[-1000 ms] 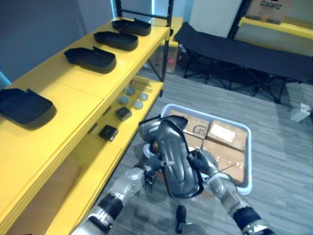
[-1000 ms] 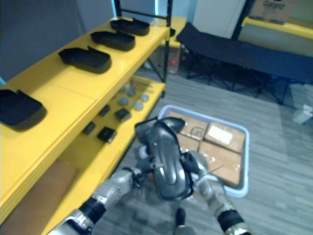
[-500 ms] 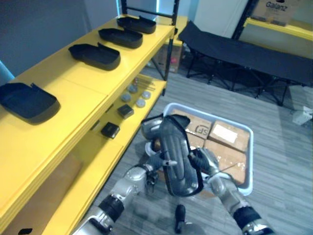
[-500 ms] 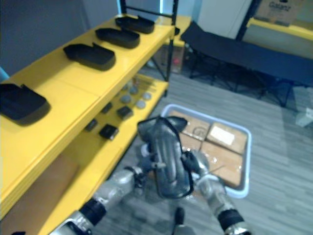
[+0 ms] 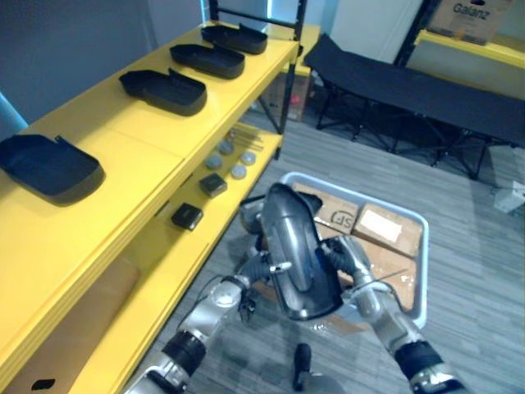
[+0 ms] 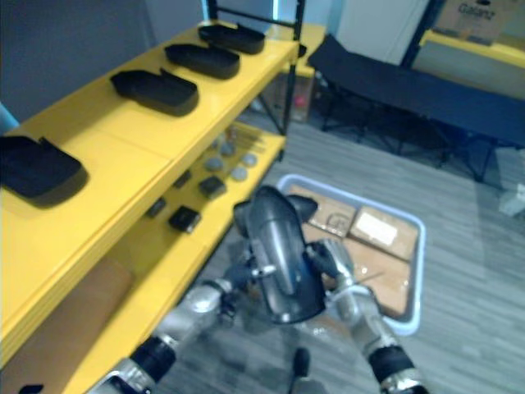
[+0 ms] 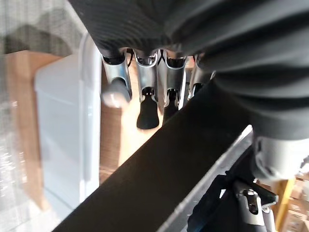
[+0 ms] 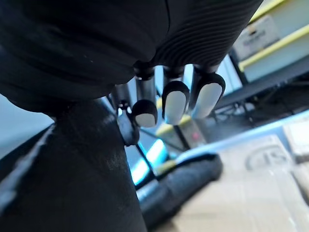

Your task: Walk over and take plastic housings, then place them on the shelf

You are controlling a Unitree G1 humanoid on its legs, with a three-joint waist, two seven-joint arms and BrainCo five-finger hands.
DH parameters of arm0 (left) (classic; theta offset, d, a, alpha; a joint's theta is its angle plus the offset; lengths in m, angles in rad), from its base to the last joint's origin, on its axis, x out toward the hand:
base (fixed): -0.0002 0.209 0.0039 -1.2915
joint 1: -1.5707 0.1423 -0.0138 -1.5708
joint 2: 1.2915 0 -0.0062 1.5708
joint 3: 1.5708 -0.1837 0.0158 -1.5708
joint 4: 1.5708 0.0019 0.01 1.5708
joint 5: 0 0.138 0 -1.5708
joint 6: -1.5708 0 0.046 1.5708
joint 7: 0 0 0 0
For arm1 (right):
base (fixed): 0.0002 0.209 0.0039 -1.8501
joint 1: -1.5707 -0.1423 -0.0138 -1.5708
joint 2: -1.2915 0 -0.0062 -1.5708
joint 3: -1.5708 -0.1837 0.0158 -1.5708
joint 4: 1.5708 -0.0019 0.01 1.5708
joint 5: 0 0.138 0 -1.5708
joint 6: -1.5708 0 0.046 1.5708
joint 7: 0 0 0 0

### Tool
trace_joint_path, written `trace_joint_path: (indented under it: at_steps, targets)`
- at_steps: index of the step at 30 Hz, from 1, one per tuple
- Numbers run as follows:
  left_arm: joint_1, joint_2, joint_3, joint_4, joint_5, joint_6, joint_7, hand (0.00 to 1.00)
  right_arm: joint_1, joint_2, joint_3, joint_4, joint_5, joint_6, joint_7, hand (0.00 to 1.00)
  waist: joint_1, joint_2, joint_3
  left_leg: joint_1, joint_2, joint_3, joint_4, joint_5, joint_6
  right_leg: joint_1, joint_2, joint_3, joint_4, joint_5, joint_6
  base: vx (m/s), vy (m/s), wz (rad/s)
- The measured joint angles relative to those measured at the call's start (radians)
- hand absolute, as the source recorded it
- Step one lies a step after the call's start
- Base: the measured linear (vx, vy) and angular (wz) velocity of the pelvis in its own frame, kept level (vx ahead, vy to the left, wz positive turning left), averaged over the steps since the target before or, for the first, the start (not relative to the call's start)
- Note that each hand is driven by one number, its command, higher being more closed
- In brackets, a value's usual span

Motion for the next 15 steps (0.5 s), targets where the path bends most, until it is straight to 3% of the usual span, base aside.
trace_joint_path:
  at_steps: [7,15]
  targets:
    - [0.001,-0.01,0.02,-0.039,-0.021,-0.095,0.089,1.0,0.002,0.019,-0.011,-0.079,0.09,-0.005,0.002,1.0,0.008,-0.008,0.005,-0.004,0.004,0.021,0.015,-0.001,0.0,-0.011,0.008,0.026,0.0,0.007,-0.01,-0.04,-0.035,-0.11]
    - [0.004,-0.05,0.034,-0.095,-0.03,-0.128,0.255,1.0,0.012,0.093,-0.006,-0.105,0.171,-0.011,-0.002,1.0,0.008,-0.009,0.005,-0.001,0.011,0.025,0.014,-0.001,0.0,-0.011,0.016,0.029,0.0,0.008,-0.013,-0.01,-0.006,-0.01]
